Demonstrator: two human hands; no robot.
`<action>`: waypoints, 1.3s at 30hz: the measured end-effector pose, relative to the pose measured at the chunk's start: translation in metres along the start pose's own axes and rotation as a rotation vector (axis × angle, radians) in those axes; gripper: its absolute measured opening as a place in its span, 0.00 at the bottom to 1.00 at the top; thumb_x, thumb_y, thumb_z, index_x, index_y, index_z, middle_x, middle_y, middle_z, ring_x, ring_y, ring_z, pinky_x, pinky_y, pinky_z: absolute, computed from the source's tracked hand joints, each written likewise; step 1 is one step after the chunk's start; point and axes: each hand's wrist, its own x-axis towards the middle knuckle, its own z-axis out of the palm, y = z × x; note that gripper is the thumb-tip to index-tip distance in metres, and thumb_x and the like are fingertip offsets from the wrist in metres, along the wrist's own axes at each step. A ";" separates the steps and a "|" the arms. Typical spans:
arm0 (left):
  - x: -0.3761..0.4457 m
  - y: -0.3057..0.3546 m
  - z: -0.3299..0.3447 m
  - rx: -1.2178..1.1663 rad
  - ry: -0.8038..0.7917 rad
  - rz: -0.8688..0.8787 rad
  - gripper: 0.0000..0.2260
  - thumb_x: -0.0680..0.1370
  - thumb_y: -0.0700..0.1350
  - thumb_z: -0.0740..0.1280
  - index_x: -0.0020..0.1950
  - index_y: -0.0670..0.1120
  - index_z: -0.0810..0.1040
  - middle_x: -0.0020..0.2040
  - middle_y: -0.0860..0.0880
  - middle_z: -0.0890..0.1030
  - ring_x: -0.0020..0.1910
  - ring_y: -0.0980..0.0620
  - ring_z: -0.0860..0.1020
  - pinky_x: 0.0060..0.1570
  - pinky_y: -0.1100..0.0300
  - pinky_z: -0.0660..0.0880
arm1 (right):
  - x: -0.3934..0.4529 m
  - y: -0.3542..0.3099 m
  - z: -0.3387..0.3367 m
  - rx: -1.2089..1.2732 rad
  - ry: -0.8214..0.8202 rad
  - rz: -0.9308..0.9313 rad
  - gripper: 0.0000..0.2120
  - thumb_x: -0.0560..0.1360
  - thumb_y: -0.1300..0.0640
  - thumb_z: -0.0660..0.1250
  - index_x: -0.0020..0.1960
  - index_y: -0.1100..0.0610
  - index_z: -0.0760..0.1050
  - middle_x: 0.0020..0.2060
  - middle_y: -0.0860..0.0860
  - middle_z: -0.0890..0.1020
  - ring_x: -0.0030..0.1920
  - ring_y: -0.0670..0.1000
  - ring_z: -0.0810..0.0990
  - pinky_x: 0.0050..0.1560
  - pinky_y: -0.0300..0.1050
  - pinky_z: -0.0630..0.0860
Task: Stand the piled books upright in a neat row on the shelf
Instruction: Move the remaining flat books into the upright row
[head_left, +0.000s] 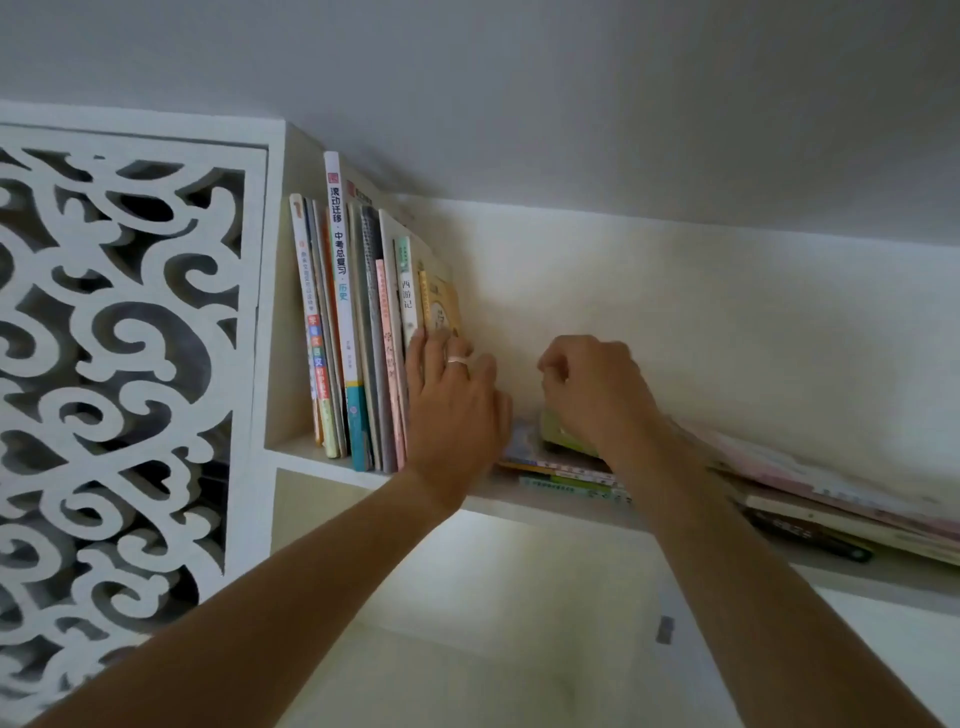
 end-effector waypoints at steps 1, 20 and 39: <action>0.002 0.016 0.000 -0.126 0.024 0.027 0.14 0.80 0.47 0.58 0.54 0.43 0.81 0.57 0.41 0.81 0.65 0.39 0.76 0.73 0.40 0.64 | 0.000 0.011 -0.013 -0.080 0.022 0.039 0.09 0.80 0.58 0.62 0.53 0.52 0.82 0.50 0.55 0.83 0.47 0.58 0.82 0.52 0.52 0.81; 0.016 0.130 0.020 -0.718 -0.451 0.389 0.12 0.84 0.49 0.60 0.66 0.52 0.77 0.58 0.49 0.79 0.52 0.50 0.79 0.52 0.50 0.78 | -0.037 0.151 -0.107 0.085 -0.451 0.120 0.16 0.84 0.51 0.60 0.71 0.44 0.72 0.65 0.42 0.75 0.61 0.44 0.74 0.52 0.42 0.69; 0.047 0.028 -0.041 -0.915 -0.314 -0.421 0.19 0.87 0.56 0.55 0.76 0.50 0.67 0.53 0.52 0.83 0.53 0.54 0.82 0.48 0.67 0.75 | -0.004 -0.021 0.023 0.468 -0.148 -0.083 0.14 0.84 0.51 0.60 0.69 0.52 0.73 0.53 0.54 0.84 0.50 0.56 0.83 0.53 0.50 0.80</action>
